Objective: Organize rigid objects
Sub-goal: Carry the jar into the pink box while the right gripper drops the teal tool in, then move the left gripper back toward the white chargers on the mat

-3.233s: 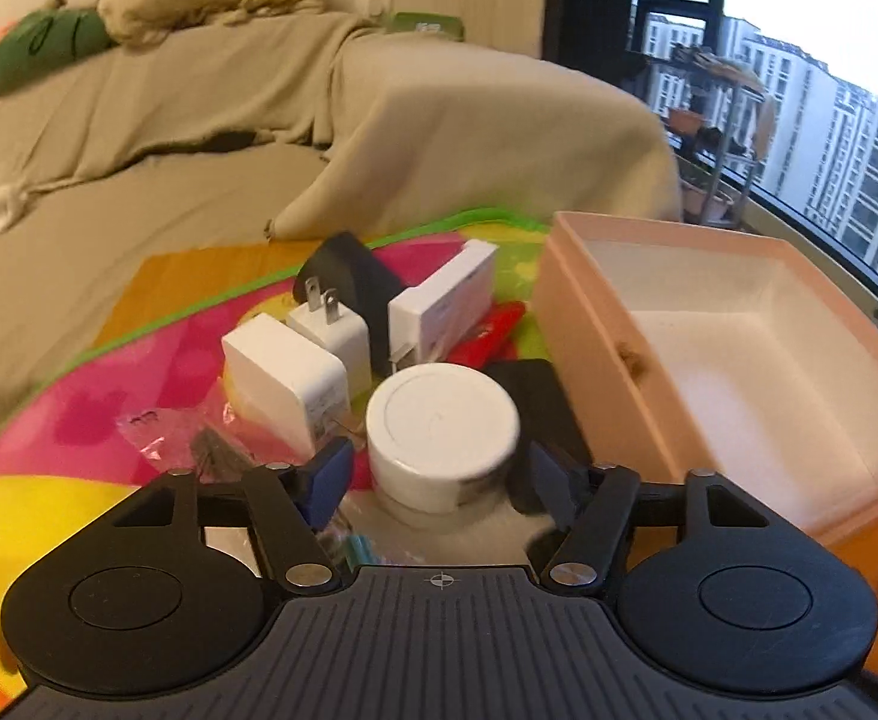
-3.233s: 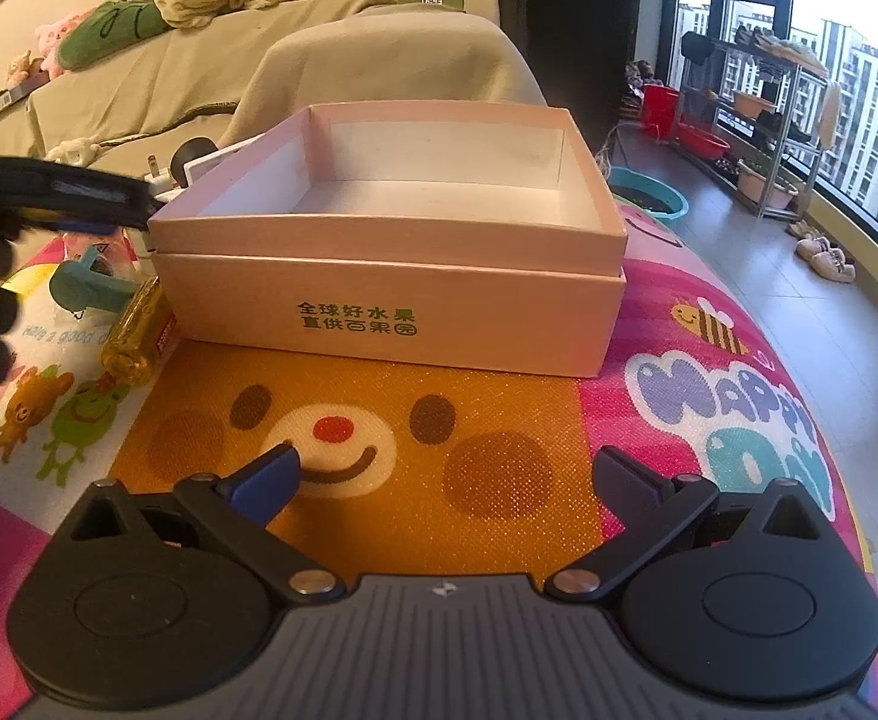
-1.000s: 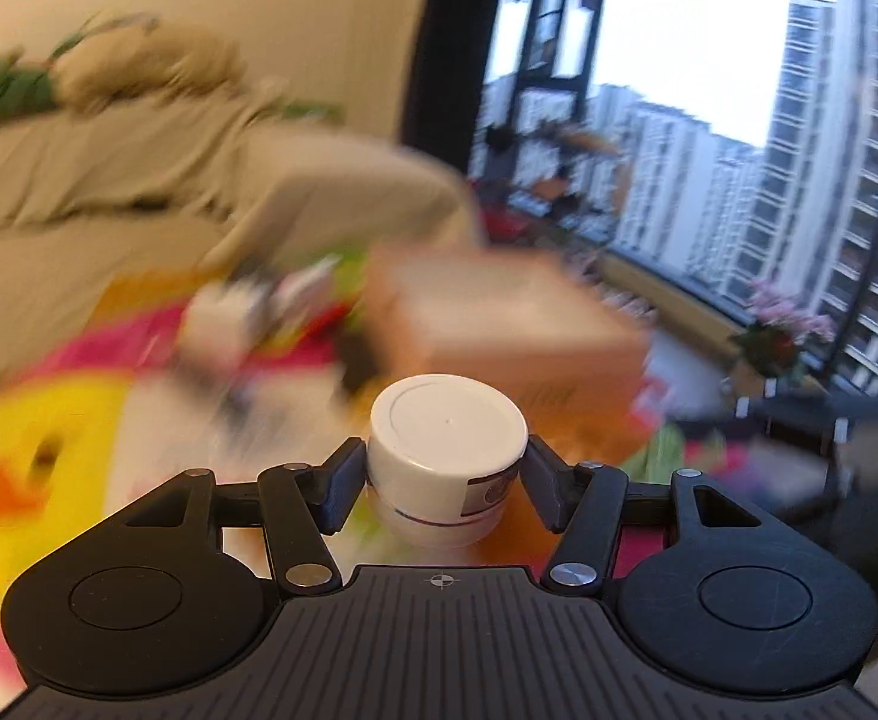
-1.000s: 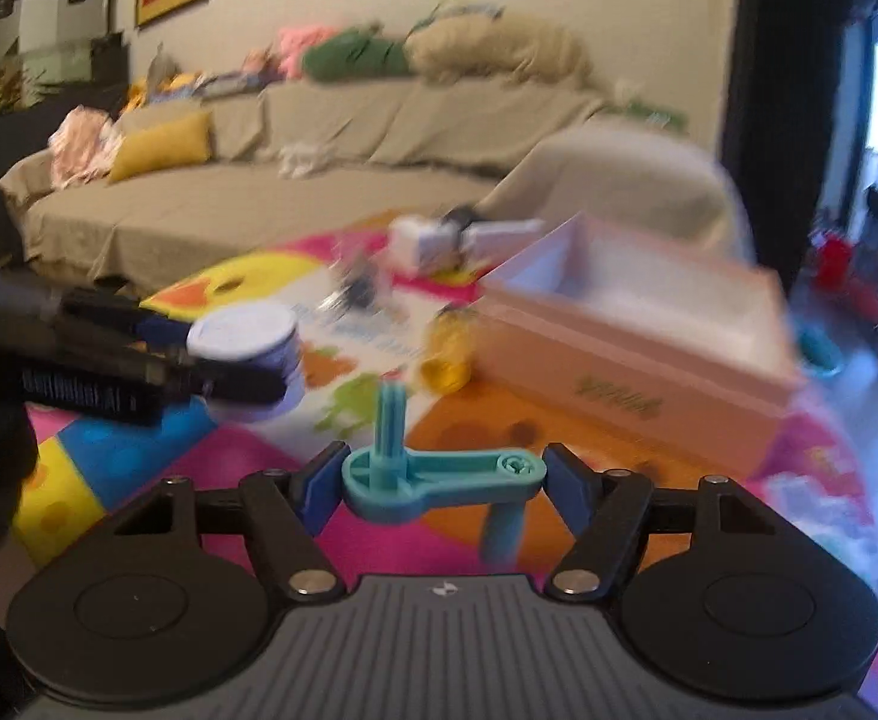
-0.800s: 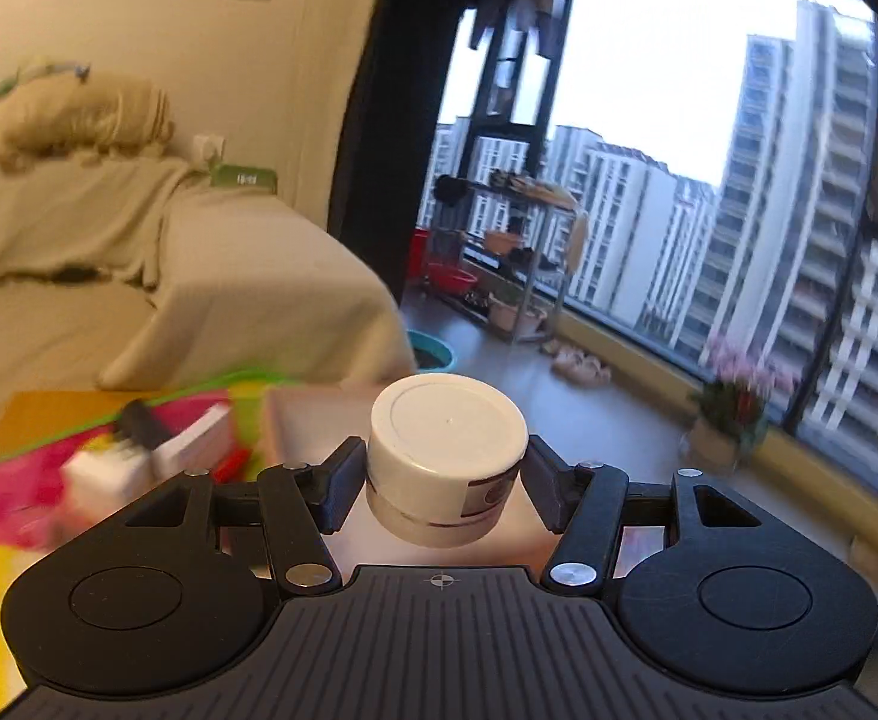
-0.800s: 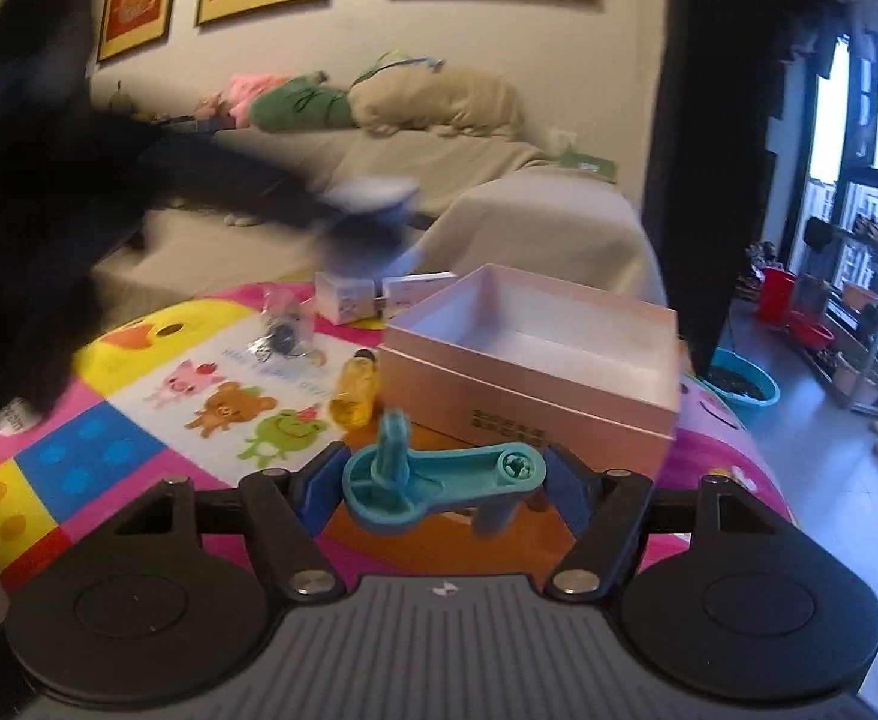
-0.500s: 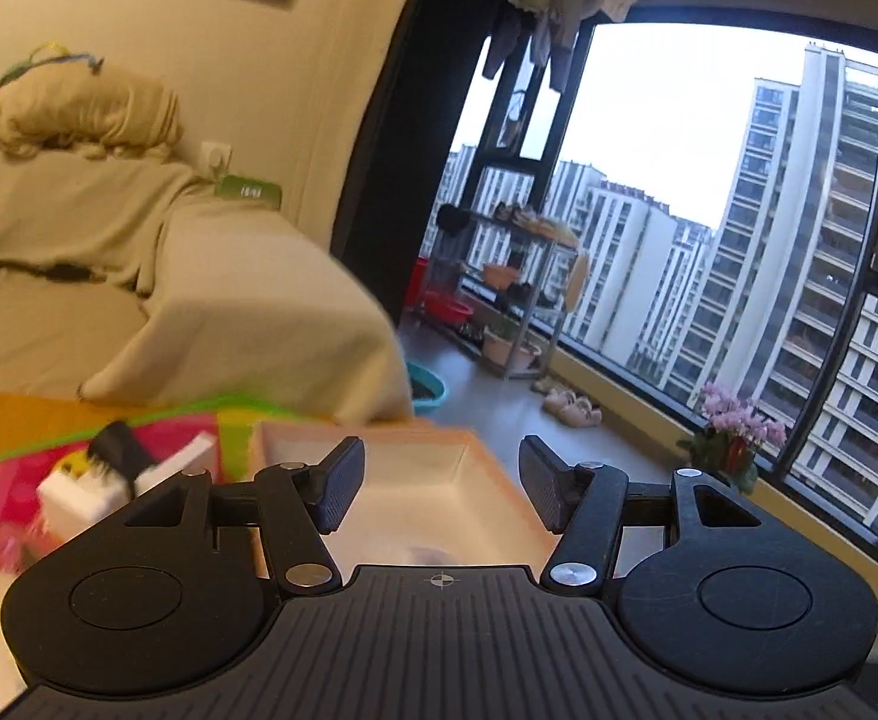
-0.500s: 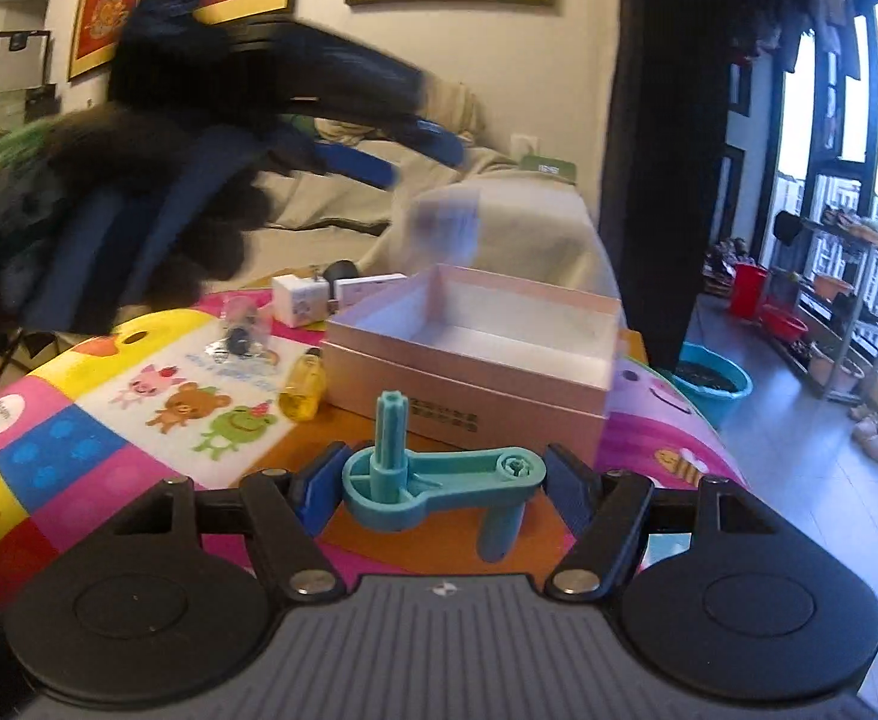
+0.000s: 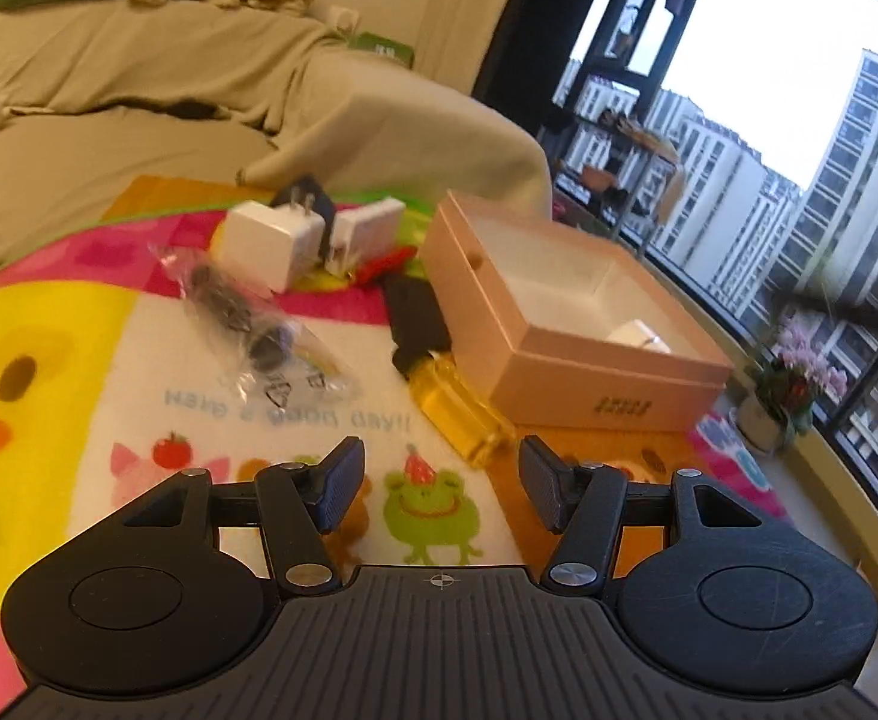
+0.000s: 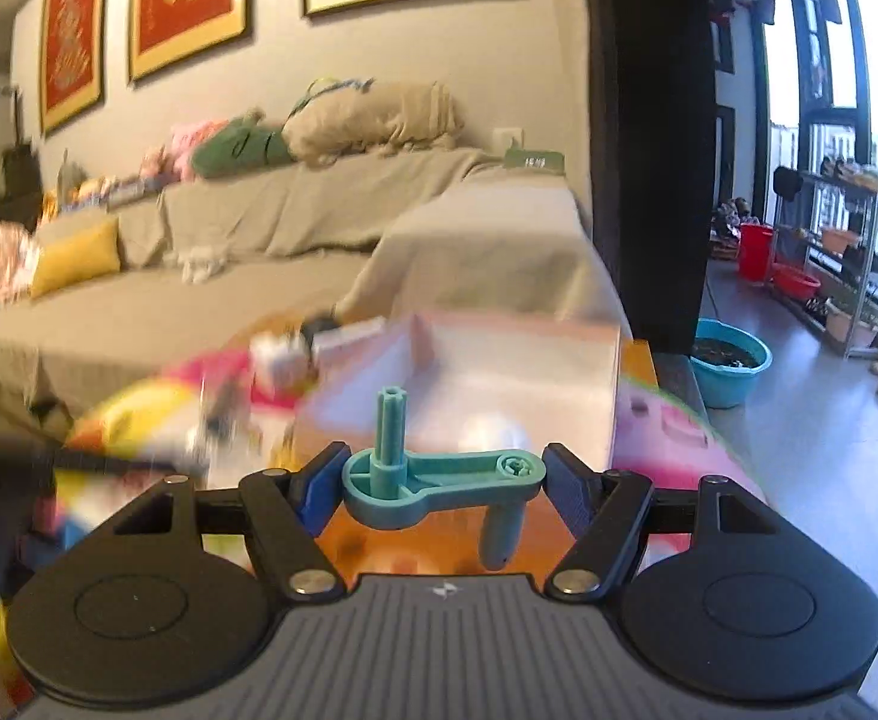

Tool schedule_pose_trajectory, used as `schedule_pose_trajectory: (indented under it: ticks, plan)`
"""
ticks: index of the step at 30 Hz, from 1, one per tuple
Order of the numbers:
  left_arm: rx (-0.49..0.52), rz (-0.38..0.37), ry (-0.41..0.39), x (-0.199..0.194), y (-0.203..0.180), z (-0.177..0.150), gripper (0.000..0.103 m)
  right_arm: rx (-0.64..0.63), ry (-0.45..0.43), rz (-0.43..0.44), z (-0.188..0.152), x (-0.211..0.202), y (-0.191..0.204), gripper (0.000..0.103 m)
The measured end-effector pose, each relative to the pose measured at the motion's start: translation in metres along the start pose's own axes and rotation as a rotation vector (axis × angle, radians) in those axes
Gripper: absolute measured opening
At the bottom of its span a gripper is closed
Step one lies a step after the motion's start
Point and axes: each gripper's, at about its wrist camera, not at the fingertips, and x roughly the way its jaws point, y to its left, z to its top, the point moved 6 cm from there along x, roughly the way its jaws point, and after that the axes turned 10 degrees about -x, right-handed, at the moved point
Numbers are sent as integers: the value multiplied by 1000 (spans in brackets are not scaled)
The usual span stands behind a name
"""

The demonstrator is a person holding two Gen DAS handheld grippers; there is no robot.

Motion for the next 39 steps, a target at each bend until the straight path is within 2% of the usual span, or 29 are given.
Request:
schedule_pose_trajectory:
  ticks: [3, 4, 6, 10, 12, 14, 19, 22, 24, 28, 29, 32, 35, 37, 39]
  plan:
    - [3, -32, 9, 7, -9, -1, 62, 24, 8, -2, 40, 32, -14, 74]
    - [7, -40, 10, 7, -14, -6, 62, 25, 27, -16, 49, 45, -18, 80]
    - [36, -55, 10, 8, -18, -10, 62, 25, 53, -54, 57, 62, -25, 82]
    - [99, -27, -16, 10, -18, -19, 62, 0, 177, -26, 35, 78, -22, 82]
    - [78, -43, -21, 10, -16, -16, 62, 6, 235, -34, 17, 78, -22, 81]
    - [56, -61, -27, 9, -16, -13, 62, 20, 247, -54, 4, 72, -25, 81]
    - [60, -57, 0, 25, -26, -4, 62, -21, 148, -102, -22, 42, -17, 81]
    - [88, 17, -3, 43, -29, 3, 62, -71, 132, -117, -33, 38, -4, 81]
    - [87, 41, -26, 49, -29, 10, 62, -95, 129, -109, -37, 38, 5, 81]
    - [-30, 40, -96, 46, -14, 33, 61, -121, 110, -86, -38, 38, 19, 81]
    - [-44, 54, -138, 43, -9, 43, 61, -131, 100, -86, -36, 39, 22, 81]
    - [-18, 115, -226, 33, 3, 71, 61, -165, 58, -97, -34, 41, 35, 81]
    - [8, 158, -239, 34, 19, 97, 61, -198, 2, -102, -38, 40, 52, 81]
    - [-38, 201, -249, 44, 39, 113, 61, -211, -25, -91, -45, 41, 63, 81]
    - [-146, 191, -255, 58, 63, 131, 61, -206, -30, -62, -51, 42, 73, 81]
